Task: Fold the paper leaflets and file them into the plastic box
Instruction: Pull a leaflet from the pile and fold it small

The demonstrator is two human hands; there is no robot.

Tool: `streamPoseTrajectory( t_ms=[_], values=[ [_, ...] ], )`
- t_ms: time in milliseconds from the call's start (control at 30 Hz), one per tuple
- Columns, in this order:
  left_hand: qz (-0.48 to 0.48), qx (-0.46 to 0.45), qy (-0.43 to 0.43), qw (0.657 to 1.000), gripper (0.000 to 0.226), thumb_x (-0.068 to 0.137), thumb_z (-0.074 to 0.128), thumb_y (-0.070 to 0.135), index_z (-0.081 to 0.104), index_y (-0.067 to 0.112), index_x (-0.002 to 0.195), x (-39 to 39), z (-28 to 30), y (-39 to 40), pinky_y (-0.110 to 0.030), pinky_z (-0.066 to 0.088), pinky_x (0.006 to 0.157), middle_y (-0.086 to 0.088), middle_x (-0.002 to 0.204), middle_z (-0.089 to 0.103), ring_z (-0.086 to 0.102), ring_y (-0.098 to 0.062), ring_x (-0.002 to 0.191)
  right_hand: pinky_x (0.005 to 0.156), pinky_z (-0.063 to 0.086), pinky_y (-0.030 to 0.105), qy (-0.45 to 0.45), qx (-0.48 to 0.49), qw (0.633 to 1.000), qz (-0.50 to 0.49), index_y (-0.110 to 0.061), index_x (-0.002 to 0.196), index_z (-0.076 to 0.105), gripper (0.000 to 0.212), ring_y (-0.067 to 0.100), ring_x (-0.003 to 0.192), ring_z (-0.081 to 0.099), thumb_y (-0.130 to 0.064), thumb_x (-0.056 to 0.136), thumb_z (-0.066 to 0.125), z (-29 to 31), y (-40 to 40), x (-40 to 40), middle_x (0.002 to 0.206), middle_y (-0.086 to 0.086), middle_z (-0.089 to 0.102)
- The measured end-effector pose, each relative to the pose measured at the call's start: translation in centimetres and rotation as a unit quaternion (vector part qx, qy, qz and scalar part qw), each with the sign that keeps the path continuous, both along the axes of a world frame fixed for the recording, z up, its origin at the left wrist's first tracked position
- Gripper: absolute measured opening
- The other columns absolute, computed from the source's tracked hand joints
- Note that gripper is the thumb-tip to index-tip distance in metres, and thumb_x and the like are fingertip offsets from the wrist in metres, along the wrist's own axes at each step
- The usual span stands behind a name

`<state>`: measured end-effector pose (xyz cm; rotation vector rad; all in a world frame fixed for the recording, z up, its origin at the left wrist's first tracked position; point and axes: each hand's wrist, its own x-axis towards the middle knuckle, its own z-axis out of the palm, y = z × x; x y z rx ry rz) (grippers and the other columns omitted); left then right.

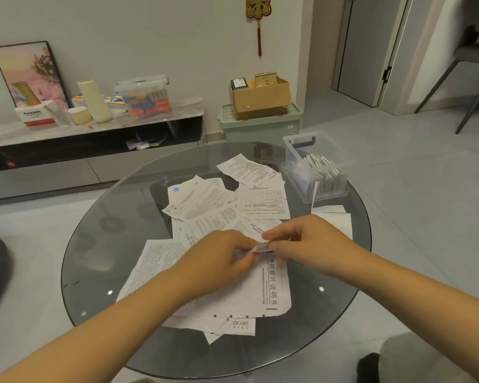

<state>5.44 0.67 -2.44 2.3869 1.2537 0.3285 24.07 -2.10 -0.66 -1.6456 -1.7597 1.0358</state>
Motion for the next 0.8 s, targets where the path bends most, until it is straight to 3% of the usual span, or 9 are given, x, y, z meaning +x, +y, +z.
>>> streamPoseTrajectory(
  t_ms=[100,200,300,400,500,567,667,800],
  values=[
    [0.026,-0.001,-0.005,1.0,0.024,0.095,0.049,0.033,0.069,0.022,0.089,-0.3,-0.2,0.1,-0.042,0.049,0.074,0.0,0.081,0.067,0.059,-0.019,0.075,0.07,0.041,0.01,-0.109,0.104,0.989,0.006,-0.031,0.112,0.065,0.031,-0.002,0.082,0.053,-0.018,0.084,0.059,-0.3,0.1,0.0,0.096,-0.022,0.053],
    [0.055,-0.016,-0.056,0.997,0.029,0.096,0.049,0.028,0.067,0.011,0.08,-0.5,-0.2,0.2,-0.023,0.042,0.062,-0.007,0.072,0.063,0.051,-0.014,0.061,0.084,0.04,0.016,-0.144,0.161,0.976,0.013,-0.032,0.126,0.053,0.043,0.002,0.104,0.047,-0.018,0.086,0.058,-0.6,0.2,-0.1,0.116,-0.015,0.044],
    [0.112,-0.03,-0.108,0.987,0.028,0.096,0.049,0.024,0.065,0.006,0.082,-0.6,-0.1,0.5,-0.024,0.04,0.06,-0.003,0.065,0.058,0.049,-0.014,0.059,0.089,0.036,0.016,-0.144,0.19,0.971,0.027,-0.033,0.137,0.041,0.052,0.005,0.117,0.041,-0.019,0.088,0.056,-1.0,0.0,-0.6,0.131,-0.014,0.038],
    [0.16,-0.038,-0.141,0.976,0.014,0.094,0.052,0.017,0.063,0.026,0.096,-0.9,-0.3,0.7,-0.024,0.051,0.073,0.01,0.085,0.066,0.064,-0.008,0.078,0.104,0.032,0.024,-0.159,0.195,0.967,0.044,-0.036,0.143,0.029,0.059,0.008,0.136,0.027,-0.019,0.091,0.051,-1.2,0.0,-1.4,0.151,-0.014,0.02],
    [0.188,-0.051,-0.146,0.97,0.036,0.091,0.058,0.013,0.051,0.032,0.12,-1.1,-0.8,0.9,-0.015,0.049,0.072,0.01,0.109,0.06,0.063,-0.005,0.082,0.111,0.025,0.027,-0.176,0.178,0.965,0.075,-0.039,0.146,0.021,0.063,0.008,0.143,0.015,-0.019,0.093,0.048,-1.6,0.2,-1.8,0.157,-0.015,0.005],
    [0.196,-0.046,-0.118,0.972,0.053,0.089,0.061,0.013,0.041,0.031,0.134,-1.2,-1.0,1.1,-0.01,0.043,0.071,0.008,0.117,0.05,0.058,-0.004,0.082,0.113,0.022,0.027,-0.196,0.167,0.961,0.101,-0.037,0.146,0.023,0.06,0.007,0.142,0.016,-0.02,0.093,0.046,-2.2,0.5,-1.8,0.157,-0.014,0.012],
    [0.166,-0.02,-0.07,0.983,0.064,0.087,0.063,0.014,0.034,0.033,0.141,-1.4,-1.2,1.1,-0.018,0.042,0.086,0.006,0.129,0.043,0.051,-0.007,0.092,0.113,0.024,0.027,-0.221,0.159,0.954,0.128,-0.032,0.144,0.033,0.054,0.009,0.138,0.028,-0.02,0.093,0.045,-3.2,1.0,-1.8,0.151,-0.011,0.03],
    [0.126,0.003,-0.004,0.992,0.042,0.089,0.06,0.017,0.053,0.036,0.126,-1.8,-1.3,1.5,-0.019,0.026,0.098,0.01,0.13,0.04,0.035,-0.009,0.123,0.102,0.036,0.03,-0.246,0.168,0.943,0.151,-0.026,0.137,0.044,0.045,0.014,0.12,0.047,-0.025,0.092,0.044,-4.0,1.7,-1.7,0.13,-0.007,0.053]
  ],
)
